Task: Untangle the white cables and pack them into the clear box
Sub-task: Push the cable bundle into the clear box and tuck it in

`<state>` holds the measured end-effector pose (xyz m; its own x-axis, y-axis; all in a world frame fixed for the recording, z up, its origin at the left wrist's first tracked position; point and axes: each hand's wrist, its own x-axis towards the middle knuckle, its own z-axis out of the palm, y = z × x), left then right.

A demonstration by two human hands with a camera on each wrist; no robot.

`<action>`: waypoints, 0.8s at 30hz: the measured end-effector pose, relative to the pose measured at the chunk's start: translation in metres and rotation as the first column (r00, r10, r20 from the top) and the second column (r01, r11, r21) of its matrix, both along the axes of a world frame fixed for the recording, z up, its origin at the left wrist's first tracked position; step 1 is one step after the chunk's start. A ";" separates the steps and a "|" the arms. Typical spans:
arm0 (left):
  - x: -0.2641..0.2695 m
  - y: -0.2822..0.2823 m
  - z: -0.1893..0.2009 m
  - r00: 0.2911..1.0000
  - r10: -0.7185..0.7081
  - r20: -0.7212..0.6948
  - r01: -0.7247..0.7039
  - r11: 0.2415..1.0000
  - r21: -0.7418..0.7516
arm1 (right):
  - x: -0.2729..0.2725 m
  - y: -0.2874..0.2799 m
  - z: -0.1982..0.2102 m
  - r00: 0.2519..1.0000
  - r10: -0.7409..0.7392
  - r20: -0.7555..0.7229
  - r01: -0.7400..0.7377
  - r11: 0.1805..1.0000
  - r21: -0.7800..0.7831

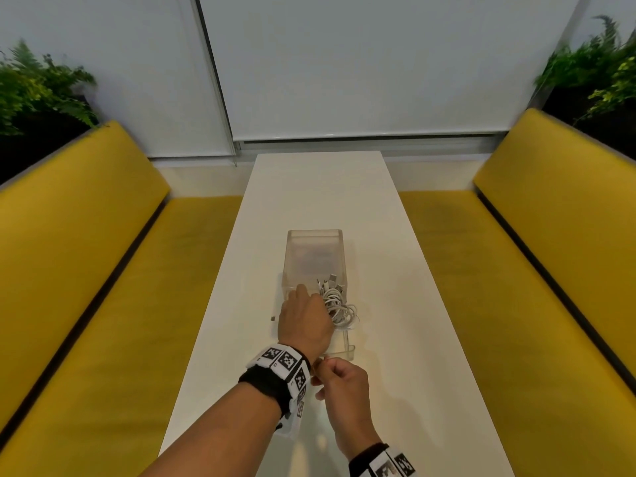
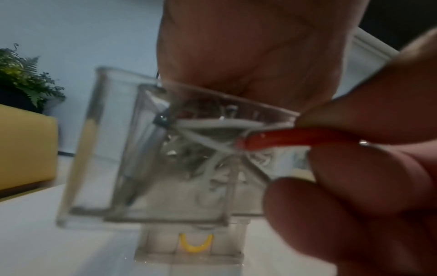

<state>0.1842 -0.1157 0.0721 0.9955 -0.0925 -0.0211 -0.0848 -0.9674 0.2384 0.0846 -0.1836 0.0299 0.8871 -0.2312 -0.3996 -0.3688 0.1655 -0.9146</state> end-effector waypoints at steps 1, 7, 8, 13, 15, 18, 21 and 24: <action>0.000 0.000 -0.001 1.000 0.013 0.007 -0.013 1.000 0.027 | 0.000 0.000 0.000 1.000 0.004 0.003 -0.004 1.000 -0.008; 0.006 0.001 0.006 0.995 -0.046 -0.086 0.056 0.992 0.113 | -0.001 0.003 0.000 1.000 0.026 0.003 -0.025 0.997 -0.067; 0.009 0.002 0.010 0.994 -0.052 -0.101 0.064 0.991 0.116 | 0.000 0.003 0.001 1.000 0.022 0.006 -0.021 0.997 -0.073; 0.012 0.002 0.005 0.998 -0.029 -0.058 0.028 0.999 -0.017 | 0.000 0.002 0.007 1.000 0.004 0.003 -0.004 0.998 -0.057; 0.006 0.004 -0.003 0.997 0.073 0.022 -0.066 0.968 -0.244 | 0.000 0.000 0.008 1.000 0.010 0.001 -0.010 0.998 -0.059; -0.002 0.012 -0.010 0.973 0.214 0.092 -0.143 0.862 -0.486 | -0.001 0.001 0.007 1.000 0.010 -0.002 -0.011 0.998 -0.065; -0.004 0.020 -0.018 0.983 0.119 0.140 -0.048 0.901 -0.431 | -0.001 -0.001 0.008 1.000 0.000 0.002 0.001 0.999 -0.051; -0.008 0.028 -0.025 0.993 -0.016 0.116 0.067 0.893 -0.446 | 0.000 -0.004 0.008 1.000 -0.016 -0.009 0.015 0.999 -0.029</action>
<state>0.1758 -0.0874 0.0467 0.9844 -0.1084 0.1383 -0.1720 -0.7547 0.6332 0.0849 -0.1873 0.0382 0.8795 -0.2565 -0.4008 -0.3750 0.1449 -0.9156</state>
